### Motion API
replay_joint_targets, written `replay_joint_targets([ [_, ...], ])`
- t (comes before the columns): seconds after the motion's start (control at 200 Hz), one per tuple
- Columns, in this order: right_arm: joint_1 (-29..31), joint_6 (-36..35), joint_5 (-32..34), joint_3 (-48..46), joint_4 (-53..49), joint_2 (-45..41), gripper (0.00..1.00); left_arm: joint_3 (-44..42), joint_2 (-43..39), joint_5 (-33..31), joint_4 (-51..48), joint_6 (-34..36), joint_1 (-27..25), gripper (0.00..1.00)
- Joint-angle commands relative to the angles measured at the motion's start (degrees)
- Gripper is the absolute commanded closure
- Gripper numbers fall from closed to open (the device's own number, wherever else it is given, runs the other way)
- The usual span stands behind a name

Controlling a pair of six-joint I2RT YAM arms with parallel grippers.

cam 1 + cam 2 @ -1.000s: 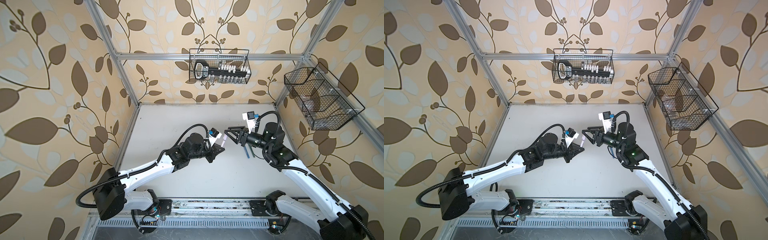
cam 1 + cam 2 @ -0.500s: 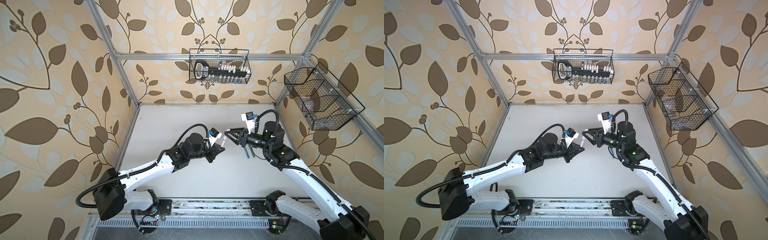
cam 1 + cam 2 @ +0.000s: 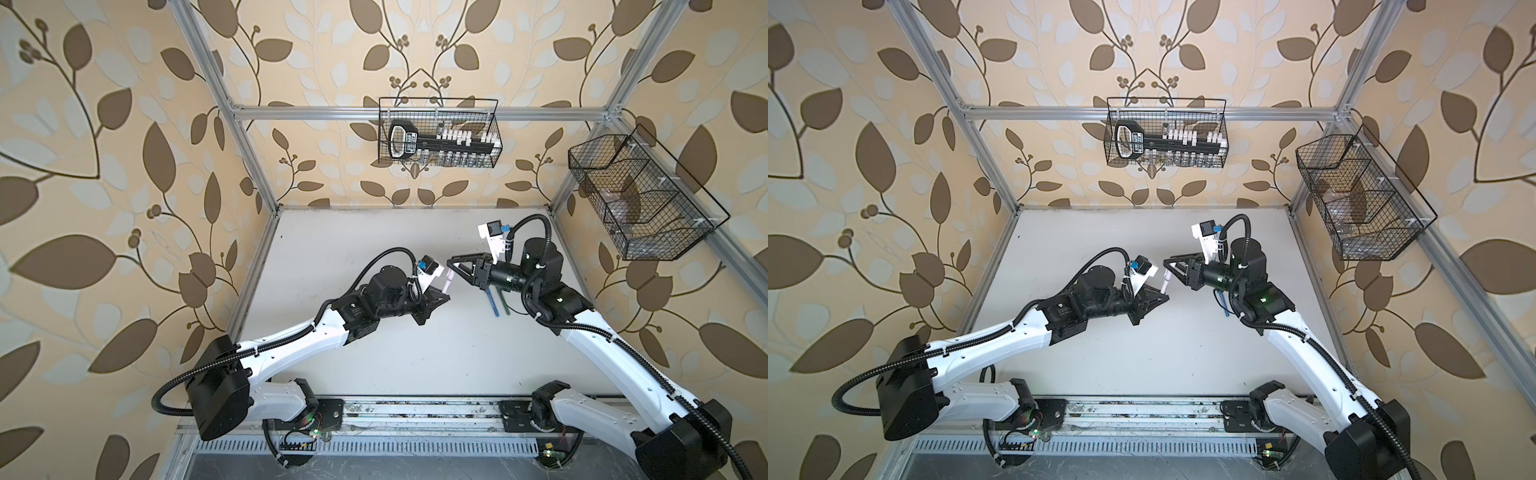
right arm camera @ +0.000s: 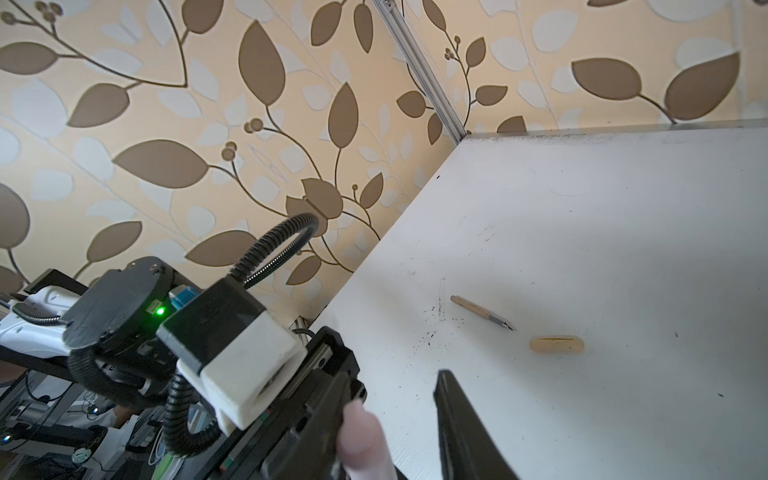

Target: Insert the pens into the pen caps

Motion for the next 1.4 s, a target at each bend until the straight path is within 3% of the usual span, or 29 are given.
replay_joint_targets([
  [0.0, -0.21, 0.32, -0.87, 2.41, 1.05, 0.47, 0.65, 2.25, -1.2, 1.44, 3.23, 1.6, -0.41, 1.0],
  [0.23, -0.58, -0.03, -0.62, 3.06, 0.7, 0.7, 0.65, 2.47, -1.21, 1.29, 3.44, 2.01, -0.41, 1.0],
  [0.5, -0.23, -0.07, -2.02, 2.75, 0.17, 0.78, 0.75, 3.22, -0.79, 1.12, 4.11, 2.38, -0.41, 1.0],
  [0.88, 0.48, -1.66, -1.76, 0.42, -1.49, -0.34, 1.0, 7.42, 2.2, -2.9, 8.91, 4.59, -0.33, 1.0],
  [1.075, 1.16, -2.53, -2.38, -0.78, -2.8, 0.01, 1.0, 8.55, 3.13, -5.91, 16.76, 5.03, 1.09, 1.0],
  [1.395, 3.54, -2.82, -5.02, -6.45, -0.77, 1.04, 1.0, 10.27, 2.02, -0.32, 28.88, 2.13, 8.12, 1.0],
])
